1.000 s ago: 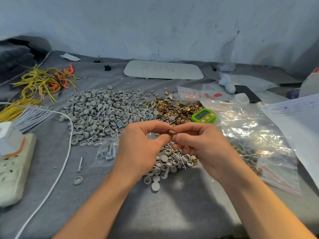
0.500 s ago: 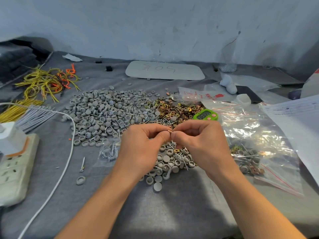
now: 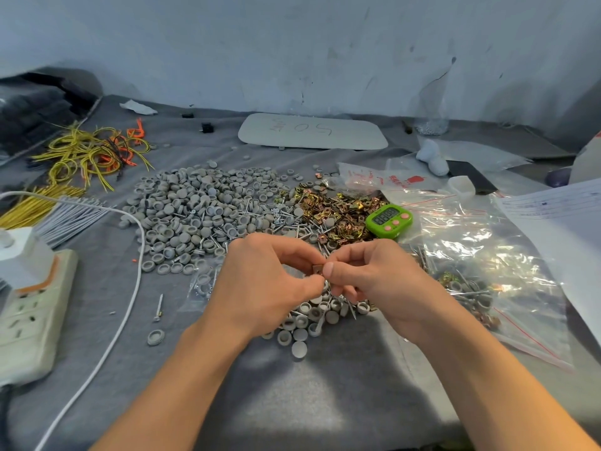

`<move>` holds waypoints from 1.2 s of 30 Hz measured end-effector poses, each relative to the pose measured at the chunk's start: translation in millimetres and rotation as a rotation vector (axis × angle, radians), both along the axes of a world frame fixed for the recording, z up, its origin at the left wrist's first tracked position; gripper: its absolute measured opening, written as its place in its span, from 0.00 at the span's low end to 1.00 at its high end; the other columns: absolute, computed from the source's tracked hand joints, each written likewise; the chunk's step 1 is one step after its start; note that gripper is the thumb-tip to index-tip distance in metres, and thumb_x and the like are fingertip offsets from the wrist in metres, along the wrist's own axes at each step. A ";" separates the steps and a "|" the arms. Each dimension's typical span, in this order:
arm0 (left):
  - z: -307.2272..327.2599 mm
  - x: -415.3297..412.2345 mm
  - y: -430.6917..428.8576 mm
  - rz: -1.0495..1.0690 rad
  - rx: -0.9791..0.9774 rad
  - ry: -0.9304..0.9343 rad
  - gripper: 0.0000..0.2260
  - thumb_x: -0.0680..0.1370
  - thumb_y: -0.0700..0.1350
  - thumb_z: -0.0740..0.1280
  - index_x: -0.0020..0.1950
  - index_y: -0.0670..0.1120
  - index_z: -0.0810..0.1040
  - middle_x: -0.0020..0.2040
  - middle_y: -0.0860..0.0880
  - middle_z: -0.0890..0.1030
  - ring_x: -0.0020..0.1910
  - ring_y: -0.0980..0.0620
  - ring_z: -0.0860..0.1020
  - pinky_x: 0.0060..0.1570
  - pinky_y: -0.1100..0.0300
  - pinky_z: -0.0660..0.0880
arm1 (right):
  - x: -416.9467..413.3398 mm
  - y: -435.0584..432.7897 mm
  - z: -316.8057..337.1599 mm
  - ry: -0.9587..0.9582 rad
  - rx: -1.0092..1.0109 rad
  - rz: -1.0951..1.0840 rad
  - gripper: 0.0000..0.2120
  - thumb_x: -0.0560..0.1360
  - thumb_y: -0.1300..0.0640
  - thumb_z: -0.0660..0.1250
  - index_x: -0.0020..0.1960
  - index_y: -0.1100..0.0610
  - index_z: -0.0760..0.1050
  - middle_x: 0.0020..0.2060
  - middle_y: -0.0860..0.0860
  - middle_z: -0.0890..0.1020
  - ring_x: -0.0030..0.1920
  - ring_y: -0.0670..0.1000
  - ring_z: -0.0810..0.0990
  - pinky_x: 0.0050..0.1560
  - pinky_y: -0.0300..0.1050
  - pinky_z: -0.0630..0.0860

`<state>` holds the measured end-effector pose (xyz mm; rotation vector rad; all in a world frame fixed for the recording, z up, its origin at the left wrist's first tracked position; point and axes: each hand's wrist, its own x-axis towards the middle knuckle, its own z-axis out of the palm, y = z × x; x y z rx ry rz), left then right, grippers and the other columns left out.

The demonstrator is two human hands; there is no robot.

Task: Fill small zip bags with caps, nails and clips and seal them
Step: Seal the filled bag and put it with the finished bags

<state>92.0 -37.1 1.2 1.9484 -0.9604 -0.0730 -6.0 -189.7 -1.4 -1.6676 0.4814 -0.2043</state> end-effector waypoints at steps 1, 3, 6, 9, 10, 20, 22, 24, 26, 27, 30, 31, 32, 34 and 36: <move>-0.2 -0.4 -0.1 -0.002 -0.008 0.027 0.08 0.64 0.49 0.77 0.40 0.61 0.87 0.35 0.66 0.84 0.38 0.67 0.83 0.40 0.73 0.76 | 0.0 0.1 -0.2 -0.006 0.017 0.002 0.09 0.76 0.63 0.75 0.37 0.57 0.85 0.30 0.56 0.82 0.34 0.54 0.75 0.30 0.36 0.71; -0.7 -0.1 -0.3 0.007 -0.029 0.067 0.09 0.65 0.46 0.78 0.40 0.60 0.86 0.35 0.64 0.84 0.36 0.66 0.83 0.37 0.73 0.76 | 0.7 1.6 0.4 -0.016 0.049 -0.006 0.08 0.77 0.65 0.74 0.38 0.58 0.84 0.30 0.56 0.81 0.32 0.52 0.74 0.29 0.36 0.71; -1.5 2.0 -1.3 0.030 -0.078 0.178 0.10 0.67 0.42 0.80 0.40 0.58 0.87 0.35 0.60 0.85 0.35 0.62 0.84 0.34 0.70 0.77 | 3.7 5.3 0.3 -0.043 0.051 -0.054 0.10 0.78 0.66 0.72 0.38 0.59 0.81 0.28 0.53 0.79 0.27 0.47 0.72 0.29 0.36 0.69; -1.2 2.5 -5.7 0.081 -0.098 0.302 0.09 0.68 0.40 0.81 0.39 0.54 0.87 0.34 0.56 0.86 0.34 0.58 0.85 0.32 0.69 0.77 | 6.9 11.6 -1.2 -0.074 -0.108 -0.128 0.11 0.78 0.63 0.71 0.37 0.55 0.81 0.27 0.49 0.80 0.27 0.44 0.72 0.32 0.40 0.69; -0.9 3.3 -7.3 0.102 -0.101 0.336 0.09 0.68 0.40 0.82 0.38 0.53 0.87 0.33 0.55 0.86 0.34 0.57 0.85 0.33 0.69 0.77 | 8.0 13.4 -1.4 -0.079 -0.197 -0.156 0.10 0.78 0.62 0.72 0.38 0.55 0.81 0.28 0.48 0.80 0.28 0.44 0.73 0.33 0.42 0.70; 1.6 14.9 -3.1 0.258 -0.306 0.644 0.08 0.69 0.38 0.81 0.38 0.50 0.87 0.39 0.51 0.87 0.39 0.56 0.86 0.41 0.64 0.78 | 19.2 27.4 0.2 -0.211 -0.573 -0.377 0.09 0.81 0.57 0.67 0.41 0.49 0.76 0.33 0.41 0.80 0.31 0.41 0.74 0.31 0.34 0.68; 2.9 25.0 8.9 0.327 -0.343 0.608 0.08 0.69 0.36 0.80 0.40 0.49 0.86 0.39 0.51 0.87 0.40 0.54 0.86 0.39 0.67 0.77 | 17.3 16.7 2.7 -0.178 -0.364 -0.392 0.11 0.82 0.60 0.65 0.42 0.50 0.76 0.33 0.45 0.82 0.31 0.42 0.76 0.33 0.39 0.72; 5.0 25.5 18.7 0.272 -0.384 0.494 0.09 0.69 0.35 0.80 0.40 0.49 0.87 0.38 0.50 0.87 0.40 0.53 0.87 0.38 0.68 0.78 | 16.2 17.4 4.6 -0.117 -0.052 -0.313 0.11 0.83 0.64 0.62 0.43 0.55 0.75 0.37 0.52 0.86 0.35 0.50 0.82 0.34 0.45 0.77; 6.1 17.8 20.7 0.194 -0.332 0.261 0.10 0.68 0.39 0.81 0.40 0.54 0.88 0.38 0.56 0.87 0.40 0.57 0.86 0.41 0.66 0.79 | 20.7 28.0 5.7 -0.082 0.267 -0.193 0.10 0.82 0.68 0.62 0.44 0.58 0.75 0.38 0.58 0.86 0.35 0.55 0.85 0.32 0.44 0.81; 5.4 13.5 19.0 0.184 -0.276 0.119 0.10 0.67 0.43 0.82 0.39 0.58 0.88 0.38 0.60 0.86 0.41 0.60 0.85 0.44 0.65 0.79 | 25.2 33.5 5.5 -0.084 0.400 -0.144 0.09 0.80 0.70 0.63 0.44 0.60 0.74 0.36 0.59 0.85 0.33 0.55 0.85 0.31 0.42 0.81; 0.0 7.4 10.1 0.198 -0.176 -0.130 0.07 0.69 0.49 0.79 0.41 0.62 0.88 0.40 0.65 0.85 0.47 0.62 0.83 0.51 0.59 0.78 | 35.9 42.7 2.0 -0.099 0.625 -0.154 0.07 0.76 0.73 0.62 0.48 0.63 0.74 0.28 0.54 0.80 0.26 0.50 0.79 0.28 0.38 0.78; -2.0 7.5 8.6 0.196 -0.158 -0.123 0.08 0.70 0.47 0.78 0.43 0.61 0.88 0.40 0.66 0.85 0.48 0.63 0.83 0.52 0.60 0.78 | 37.3 43.0 -0.3 -0.099 0.682 -0.185 0.06 0.76 0.72 0.62 0.50 0.65 0.75 0.28 0.54 0.78 0.25 0.49 0.77 0.27 0.38 0.78; -3.9 8.3 7.8 0.190 -0.147 -0.089 0.09 0.72 0.46 0.77 0.44 0.61 0.88 0.40 0.68 0.84 0.48 0.66 0.82 0.51 0.65 0.77 | 37.8 42.7 -1.3 -0.095 0.749 -0.208 0.05 0.77 0.72 0.62 0.50 0.67 0.76 0.29 0.55 0.78 0.26 0.50 0.77 0.27 0.38 0.78; -5.0 12.7 8.0 0.142 -0.122 0.023 0.13 0.74 0.43 0.76 0.45 0.64 0.87 0.41 0.70 0.83 0.51 0.74 0.79 0.54 0.73 0.74 | 36.8 38.8 -1.6 -0.087 0.886 -0.208 0.06 0.77 0.70 0.62 0.51 0.69 0.77 0.32 0.57 0.80 0.26 0.51 0.79 0.30 0.40 0.82; -1.9 16.4 9.3 0.070 -0.105 0.133 0.17 0.75 0.44 0.74 0.46 0.70 0.85 0.49 0.69 0.84 0.60 0.74 0.75 0.65 0.68 0.70 | 35.0 30.5 0.3 -0.097 0.954 -0.196 0.11 0.78 0.71 0.61 0.55 0.72 0.79 0.34 0.58 0.80 0.27 0.51 0.81 0.35 0.43 0.85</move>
